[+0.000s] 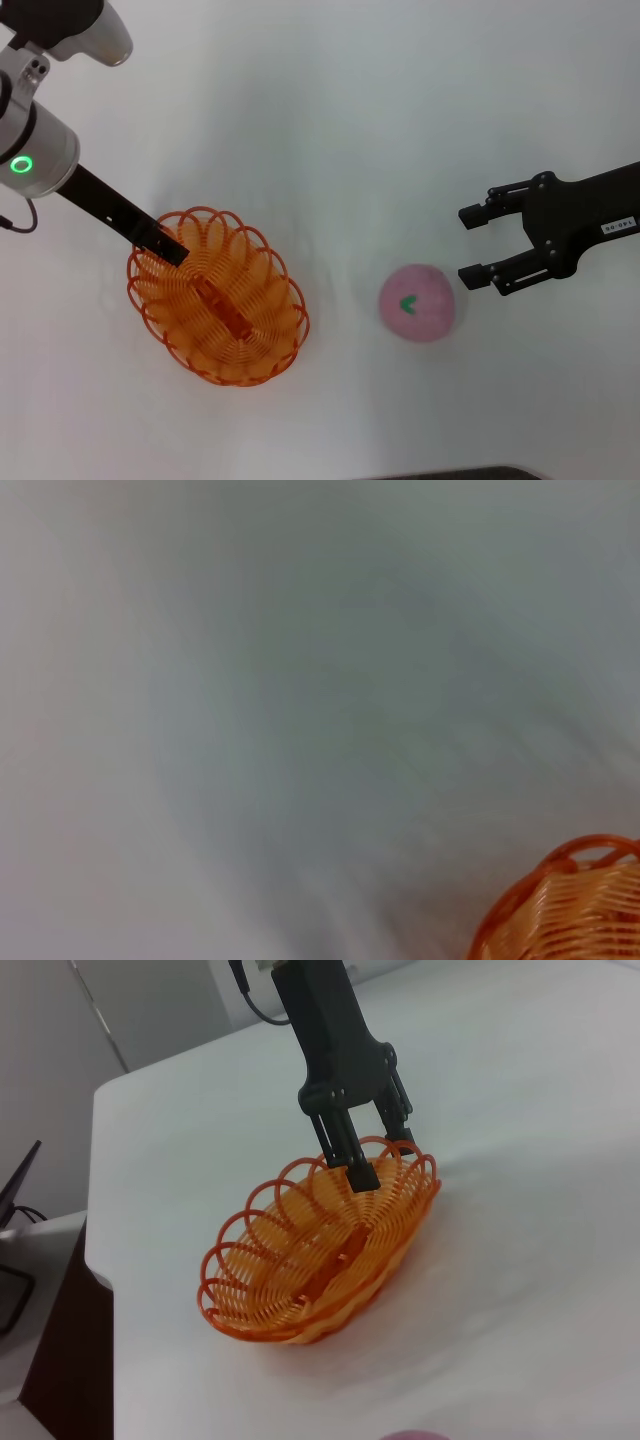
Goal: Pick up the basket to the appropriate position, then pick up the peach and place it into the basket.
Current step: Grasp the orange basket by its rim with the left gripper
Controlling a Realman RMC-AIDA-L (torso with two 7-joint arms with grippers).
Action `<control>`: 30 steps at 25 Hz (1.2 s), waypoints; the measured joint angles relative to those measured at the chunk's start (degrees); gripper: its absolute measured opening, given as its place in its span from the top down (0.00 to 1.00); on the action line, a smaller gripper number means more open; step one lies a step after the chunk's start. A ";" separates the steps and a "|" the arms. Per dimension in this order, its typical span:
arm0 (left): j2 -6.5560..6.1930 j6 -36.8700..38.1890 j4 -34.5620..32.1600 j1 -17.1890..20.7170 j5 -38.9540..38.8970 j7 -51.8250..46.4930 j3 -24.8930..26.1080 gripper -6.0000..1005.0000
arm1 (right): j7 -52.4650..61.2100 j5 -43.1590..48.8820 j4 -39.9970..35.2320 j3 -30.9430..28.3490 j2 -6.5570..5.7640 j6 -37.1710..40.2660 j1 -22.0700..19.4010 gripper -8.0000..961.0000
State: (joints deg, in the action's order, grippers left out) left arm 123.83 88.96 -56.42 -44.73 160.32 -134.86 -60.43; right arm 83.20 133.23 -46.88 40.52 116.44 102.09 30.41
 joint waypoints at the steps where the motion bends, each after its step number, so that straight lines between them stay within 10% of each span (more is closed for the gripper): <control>1: 0.00 -0.01 0.02 -0.05 -0.05 -0.01 0.07 0.33 | 0.00 0.00 0.00 0.04 0.00 -0.10 -0.05 0.11; 9: 0.01 0.94 0.07 -0.38 -0.29 -0.10 0.13 0.33 | 0.00 0.01 -0.01 0.06 0.05 -0.18 -0.14 0.11; 11: 0.02 1.02 0.05 -0.38 -0.30 -0.11 0.13 0.55 | 0.00 0.01 -0.01 0.02 0.03 -0.26 -0.15 0.11; 17: 0.02 1.11 0.09 -0.46 -0.44 -0.14 0.22 0.78 | -0.05 -0.03 -0.05 -0.19 0.07 -0.48 -0.18 0.11; 30: 0.09 3.85 -5.93 0.34 -3.18 -2.14 0.31 0.94 | -0.06 -0.05 -0.05 -0.16 0.10 -1.19 -0.17 0.11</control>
State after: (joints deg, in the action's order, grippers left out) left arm 123.92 92.82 -62.35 -44.39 157.14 -137.00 -60.12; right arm 83.14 133.18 -46.94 40.36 116.55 100.90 30.23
